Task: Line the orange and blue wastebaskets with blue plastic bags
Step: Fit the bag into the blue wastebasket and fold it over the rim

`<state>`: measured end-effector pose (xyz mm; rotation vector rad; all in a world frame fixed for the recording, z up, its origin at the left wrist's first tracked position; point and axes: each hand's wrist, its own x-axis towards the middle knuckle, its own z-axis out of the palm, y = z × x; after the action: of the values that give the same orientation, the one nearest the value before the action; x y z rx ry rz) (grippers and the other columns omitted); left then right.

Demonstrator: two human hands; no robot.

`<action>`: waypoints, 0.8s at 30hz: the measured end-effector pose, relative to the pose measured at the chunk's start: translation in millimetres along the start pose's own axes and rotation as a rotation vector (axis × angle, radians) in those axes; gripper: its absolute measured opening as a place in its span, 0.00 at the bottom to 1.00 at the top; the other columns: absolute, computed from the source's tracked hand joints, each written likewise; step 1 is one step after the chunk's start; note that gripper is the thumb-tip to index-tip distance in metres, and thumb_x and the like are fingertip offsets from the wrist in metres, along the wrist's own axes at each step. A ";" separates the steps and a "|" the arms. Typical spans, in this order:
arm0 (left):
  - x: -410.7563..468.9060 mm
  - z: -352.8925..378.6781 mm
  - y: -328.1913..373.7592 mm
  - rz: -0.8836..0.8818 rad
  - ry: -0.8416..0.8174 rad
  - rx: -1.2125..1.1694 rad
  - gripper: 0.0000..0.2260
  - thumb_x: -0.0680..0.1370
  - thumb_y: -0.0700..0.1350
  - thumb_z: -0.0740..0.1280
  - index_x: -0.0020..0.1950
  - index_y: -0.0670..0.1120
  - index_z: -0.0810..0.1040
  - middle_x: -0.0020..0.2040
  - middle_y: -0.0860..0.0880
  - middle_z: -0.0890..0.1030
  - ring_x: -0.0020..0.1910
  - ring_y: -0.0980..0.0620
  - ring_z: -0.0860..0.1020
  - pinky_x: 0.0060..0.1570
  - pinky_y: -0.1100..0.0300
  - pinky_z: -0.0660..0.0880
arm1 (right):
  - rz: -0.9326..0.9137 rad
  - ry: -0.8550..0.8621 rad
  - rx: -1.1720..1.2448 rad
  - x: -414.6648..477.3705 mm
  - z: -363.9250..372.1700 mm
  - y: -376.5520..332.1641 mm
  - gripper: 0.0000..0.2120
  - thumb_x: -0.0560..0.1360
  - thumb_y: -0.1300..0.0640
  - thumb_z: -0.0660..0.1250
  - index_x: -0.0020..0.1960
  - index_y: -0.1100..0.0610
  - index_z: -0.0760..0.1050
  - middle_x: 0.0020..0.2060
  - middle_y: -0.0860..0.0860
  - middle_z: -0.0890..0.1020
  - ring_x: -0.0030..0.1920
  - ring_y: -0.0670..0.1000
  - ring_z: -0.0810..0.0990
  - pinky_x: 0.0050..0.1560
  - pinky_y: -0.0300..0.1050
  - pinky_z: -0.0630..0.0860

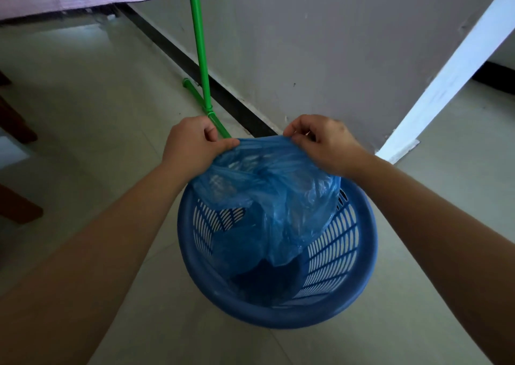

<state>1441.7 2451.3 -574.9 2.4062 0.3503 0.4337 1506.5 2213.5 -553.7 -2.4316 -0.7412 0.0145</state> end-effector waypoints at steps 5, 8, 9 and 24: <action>3.1 7.1 -0.3 0.131 0.081 0.092 0.18 0.69 0.56 0.76 0.34 0.44 0.77 0.30 0.50 0.77 0.29 0.53 0.73 0.35 0.57 0.73 | -0.033 0.030 -0.047 9.5 11.2 10.1 0.14 0.78 0.64 0.62 0.52 0.50 0.83 0.46 0.48 0.74 0.46 0.46 0.72 0.47 0.32 0.65; 4.9 8.3 -1.3 0.242 0.064 0.198 0.20 0.72 0.61 0.70 0.35 0.43 0.81 0.32 0.47 0.80 0.32 0.48 0.77 0.38 0.53 0.75 | -0.071 0.046 -0.092 10.3 11.5 13.2 0.16 0.77 0.66 0.61 0.53 0.50 0.83 0.48 0.49 0.73 0.48 0.48 0.73 0.52 0.35 0.65; 5.0 9.3 -1.8 0.282 0.047 0.229 0.23 0.74 0.62 0.67 0.35 0.43 0.81 0.32 0.46 0.80 0.32 0.48 0.77 0.38 0.52 0.75 | -0.061 0.050 -0.096 10.2 10.3 13.3 0.16 0.78 0.65 0.61 0.54 0.50 0.83 0.48 0.49 0.73 0.49 0.48 0.73 0.53 0.35 0.65; -10.0 13.7 -0.2 0.267 -0.212 0.435 0.32 0.68 0.75 0.57 0.27 0.45 0.70 0.26 0.47 0.72 0.26 0.51 0.71 0.27 0.57 0.66 | 0.734 -0.235 0.820 -28.3 -2.1 49.4 0.18 0.78 0.46 0.67 0.57 0.60 0.82 0.53 0.57 0.85 0.54 0.56 0.84 0.56 0.52 0.81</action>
<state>1438.0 2440.2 -587.2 2.9084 0.0251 0.2291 1508.0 2164.8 -583.1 -1.7696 0.1212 0.7451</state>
